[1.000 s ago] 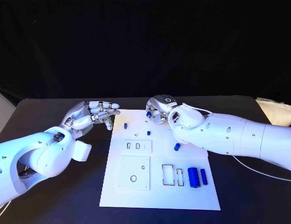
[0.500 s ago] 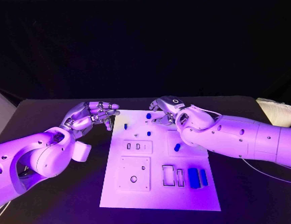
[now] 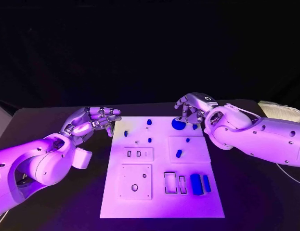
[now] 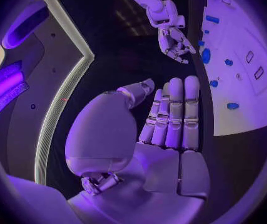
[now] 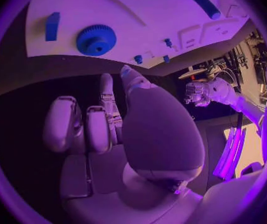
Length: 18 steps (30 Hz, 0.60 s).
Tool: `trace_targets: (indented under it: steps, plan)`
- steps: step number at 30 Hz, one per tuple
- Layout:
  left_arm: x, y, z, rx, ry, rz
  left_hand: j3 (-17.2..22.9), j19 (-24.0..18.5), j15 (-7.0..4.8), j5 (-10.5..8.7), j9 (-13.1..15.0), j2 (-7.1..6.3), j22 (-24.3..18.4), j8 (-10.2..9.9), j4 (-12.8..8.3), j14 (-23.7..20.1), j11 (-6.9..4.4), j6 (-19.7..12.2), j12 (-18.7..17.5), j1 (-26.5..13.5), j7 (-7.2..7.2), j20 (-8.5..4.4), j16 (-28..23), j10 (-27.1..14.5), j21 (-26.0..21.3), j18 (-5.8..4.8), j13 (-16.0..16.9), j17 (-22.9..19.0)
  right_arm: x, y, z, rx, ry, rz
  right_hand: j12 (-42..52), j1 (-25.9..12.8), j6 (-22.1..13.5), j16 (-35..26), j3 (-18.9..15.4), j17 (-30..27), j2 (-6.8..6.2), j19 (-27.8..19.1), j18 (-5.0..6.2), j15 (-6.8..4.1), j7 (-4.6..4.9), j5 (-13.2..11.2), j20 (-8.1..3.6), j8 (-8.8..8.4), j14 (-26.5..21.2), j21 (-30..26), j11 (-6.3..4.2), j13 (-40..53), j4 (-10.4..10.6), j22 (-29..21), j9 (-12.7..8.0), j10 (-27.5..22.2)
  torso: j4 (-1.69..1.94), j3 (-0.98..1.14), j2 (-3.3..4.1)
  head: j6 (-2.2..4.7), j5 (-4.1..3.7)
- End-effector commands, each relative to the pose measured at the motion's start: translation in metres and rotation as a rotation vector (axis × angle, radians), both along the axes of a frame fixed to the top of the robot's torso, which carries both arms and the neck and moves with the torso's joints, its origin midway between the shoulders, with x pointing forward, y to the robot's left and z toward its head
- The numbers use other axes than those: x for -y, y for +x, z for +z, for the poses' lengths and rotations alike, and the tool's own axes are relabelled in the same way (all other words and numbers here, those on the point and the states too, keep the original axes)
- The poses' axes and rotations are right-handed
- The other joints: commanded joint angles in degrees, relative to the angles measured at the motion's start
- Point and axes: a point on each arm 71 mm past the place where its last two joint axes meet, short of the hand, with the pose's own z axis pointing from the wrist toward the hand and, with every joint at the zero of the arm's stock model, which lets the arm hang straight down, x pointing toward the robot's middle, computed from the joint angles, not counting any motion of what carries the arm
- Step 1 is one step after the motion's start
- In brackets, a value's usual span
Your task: Assemble the parts on the task board
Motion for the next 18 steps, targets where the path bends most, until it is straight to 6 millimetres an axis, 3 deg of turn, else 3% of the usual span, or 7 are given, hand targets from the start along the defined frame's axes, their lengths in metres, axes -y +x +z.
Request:
trace_targets:
  steps: [1, 3, 7, 11, 18]
  plan:
    - [0.002, 0.000, 0.001, 0.003, -0.010, -0.022, 0.37, -0.23, 0.06, -0.07, 0.08, -0.09, 0.09, -0.20, 0.03, -0.39, -0.05, -0.28, -0.32, 0.01, -0.02, 0.33, 0.26, -0.30, 0.28, 0.22, -0.01, 0.07, 0.009, 0.001, -0.005, -0.103, 0.032, -0.053, 30.51, -0.51, -1.17, 4.25, -2.94, 9.74, 1.47, 1.73, -1.58, 0.97, 1.33, 0.33, 0.89, 0.52, 3.79, 5.16, 0.63, 31.21, 0.32, 6.29, 0.30, 6.96, -0.25, 0.27, 0.03, -0.04, -0.13]
    - [0.002, 0.000, 0.001, 0.003, -0.010, -0.023, 0.37, -0.23, 0.06, -0.07, 0.08, -0.09, 0.09, -0.20, 0.03, -0.39, -0.05, -0.28, -0.32, 0.01, -0.02, 0.33, 0.26, -0.30, 0.28, 0.22, -0.01, 0.07, 0.013, 0.003, -0.007, -0.127, 0.026, -0.065, 34.62, -0.46, -1.96, 5.80, -4.23, 13.73, 1.59, 2.44, -2.07, 1.43, 1.80, 0.41, 1.38, 0.71, 4.46, 7.36, 1.11, 37.28, 0.31, 8.97, 0.37, 10.14, -0.19, 0.34, 0.08, -0.15, -0.18]
    - [0.003, 0.001, 0.000, 0.001, -0.011, -0.026, 0.40, -0.26, 0.06, -0.07, 0.08, -0.09, 0.13, -0.20, 0.00, -0.40, -0.04, -0.30, -0.35, 0.04, 0.00, 0.34, 0.27, -0.34, 0.34, 0.23, -0.01, 0.07, 0.016, 0.006, -0.010, -0.158, 0.015, -0.077, 36.63, -0.48, -2.73, 6.44, -4.82, 15.54, 1.58, 3.21, -2.54, 1.80, 2.12, 0.46, 1.70, 0.72, 4.79, 9.28, 1.46, 40.42, 0.33, 11.29, 0.36, 12.32, -0.02, 0.18, 0.12, -0.38, -0.35]
    - [0.003, 0.001, 0.000, 0.000, -0.011, -0.028, 0.40, -0.26, 0.06, -0.07, 0.08, -0.09, 0.13, -0.20, 0.00, -0.40, -0.04, -0.30, -0.35, 0.04, 0.00, 0.34, 0.27, -0.34, 0.34, 0.23, -0.01, 0.07, 0.015, 0.009, -0.015, -0.182, 0.006, -0.084, 38.47, -0.47, -3.16, 7.06, -5.00, 17.44, 1.72, 4.15, -3.12, 2.05, 2.34, 0.62, 1.99, 0.86, 5.18, 11.45, 1.70, 43.42, 0.33, 13.89, 0.40, 14.72, 0.13, 0.27, 0.22, -0.59, -0.45]
    - [0.002, 0.002, 0.000, -0.001, -0.009, -0.027, 0.40, -0.26, 0.06, -0.07, 0.08, -0.09, 0.13, -0.20, 0.00, -0.40, -0.04, -0.30, -0.35, 0.04, 0.00, 0.34, 0.27, -0.34, 0.34, 0.23, -0.01, 0.07, 0.011, 0.011, -0.023, -0.209, 0.003, -0.085, 39.85, -0.50, -2.90, 7.44, -4.75, 18.66, 2.06, 5.09, -3.68, 2.15, 2.35, 1.12, 2.14, 1.34, 5.43, 13.48, 1.74, 45.73, 0.30, 16.34, 0.56, 16.72, 0.01, 0.18, 0.21, -0.98, -0.34]
